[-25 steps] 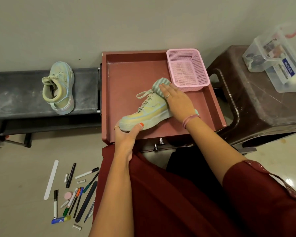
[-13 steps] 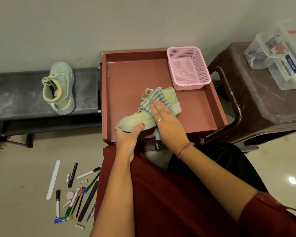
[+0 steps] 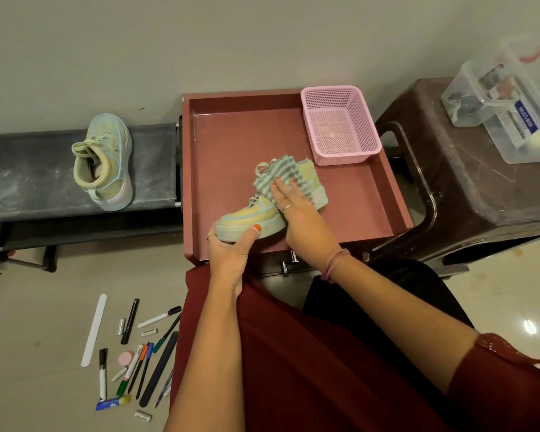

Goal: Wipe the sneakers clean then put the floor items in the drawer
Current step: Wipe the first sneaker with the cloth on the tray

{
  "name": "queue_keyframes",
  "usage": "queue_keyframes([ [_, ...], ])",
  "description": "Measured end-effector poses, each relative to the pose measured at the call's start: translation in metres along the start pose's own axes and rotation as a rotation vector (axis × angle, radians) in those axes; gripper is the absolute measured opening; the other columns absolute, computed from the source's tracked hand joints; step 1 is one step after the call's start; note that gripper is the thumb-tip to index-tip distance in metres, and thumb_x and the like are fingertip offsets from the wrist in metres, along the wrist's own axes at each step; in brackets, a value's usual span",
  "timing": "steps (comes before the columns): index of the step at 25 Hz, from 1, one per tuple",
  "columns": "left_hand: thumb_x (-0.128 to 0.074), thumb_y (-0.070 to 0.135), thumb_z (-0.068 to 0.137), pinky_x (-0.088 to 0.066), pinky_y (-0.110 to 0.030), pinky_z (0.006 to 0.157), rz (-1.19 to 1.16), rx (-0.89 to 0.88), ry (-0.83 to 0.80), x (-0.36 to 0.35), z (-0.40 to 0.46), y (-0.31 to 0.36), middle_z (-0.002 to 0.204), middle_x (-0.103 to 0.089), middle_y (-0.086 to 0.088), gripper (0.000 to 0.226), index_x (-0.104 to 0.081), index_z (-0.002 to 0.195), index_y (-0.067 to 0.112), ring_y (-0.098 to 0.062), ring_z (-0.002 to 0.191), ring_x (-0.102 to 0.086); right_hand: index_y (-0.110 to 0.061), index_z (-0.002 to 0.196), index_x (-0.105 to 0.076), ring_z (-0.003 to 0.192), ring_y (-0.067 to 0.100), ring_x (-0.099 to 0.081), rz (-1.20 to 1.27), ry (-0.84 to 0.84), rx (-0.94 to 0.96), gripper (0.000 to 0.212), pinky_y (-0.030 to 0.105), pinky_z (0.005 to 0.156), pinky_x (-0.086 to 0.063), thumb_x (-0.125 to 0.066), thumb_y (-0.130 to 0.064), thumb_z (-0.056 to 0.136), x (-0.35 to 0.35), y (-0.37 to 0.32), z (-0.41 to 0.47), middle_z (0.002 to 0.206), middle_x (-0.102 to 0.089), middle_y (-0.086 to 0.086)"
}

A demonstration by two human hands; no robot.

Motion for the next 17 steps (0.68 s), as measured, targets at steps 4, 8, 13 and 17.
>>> queue_keyframes([
  [4, -0.082, 0.005, 0.069, -0.051, -0.034, 0.094, 0.052, -0.023, -0.024, 0.0, -0.001, 0.001, 0.11, -0.065, -0.002, 0.069, -0.046, 0.126, 0.014, -0.014, 0.099, -0.064, -0.014, 0.15, -0.021, 0.144, 0.021, -0.02, 0.01, 0.071, -0.33, 0.08, 0.027, 0.116, -0.015, -0.035, 0.02, 0.079, 0.024, 0.061, 0.031, 0.157, -0.019, 0.001],
  [8, -0.078, 0.0, 0.074, -0.051, -0.034, 0.095, 0.066, -0.035, -0.017, 0.0, -0.001, 0.003, 0.106, -0.063, 0.002, 0.059, -0.046, 0.12, 0.02, -0.011, 0.095, -0.063, -0.012, 0.149, -0.022, 0.145, 0.023, -0.014, 0.041, 0.027, -0.298, 0.075, 0.028, 0.118, -0.011, -0.033, 0.02, 0.082, 0.012, 0.033, 0.029, 0.158, -0.017, 0.003],
  [13, -0.077, -0.003, 0.073, -0.053, -0.022, 0.084, 0.074, -0.055, -0.038, -0.003, 0.0, 0.002, 0.103, -0.065, 0.005, 0.057, -0.048, 0.117, 0.02, -0.002, 0.089, -0.066, -0.008, 0.149, -0.018, 0.146, 0.029, -0.006, -0.089, -0.01, -0.275, 0.07, 0.03, 0.117, -0.004, -0.039, 0.013, 0.086, 0.014, 0.041, 0.053, 0.158, -0.012, 0.01],
  [17, -0.077, -0.002, 0.075, -0.053, -0.02, 0.082, 0.038, -0.054, -0.013, -0.002, -0.001, 0.001, 0.103, -0.066, 0.003, 0.049, -0.051, 0.11, 0.021, -0.005, 0.091, -0.067, -0.005, 0.149, -0.016, 0.145, 0.032, -0.006, -0.088, -0.025, -0.343, 0.07, 0.034, 0.119, -0.007, -0.037, 0.012, 0.084, 0.007, 0.012, 0.056, 0.157, -0.01, 0.017],
])
Point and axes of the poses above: each hand's wrist, its own z-axis towards the middle knuckle, its own x-axis out of the back of the hand, y = z × x, the point moved 5 cm from there along z, towards the middle knuckle
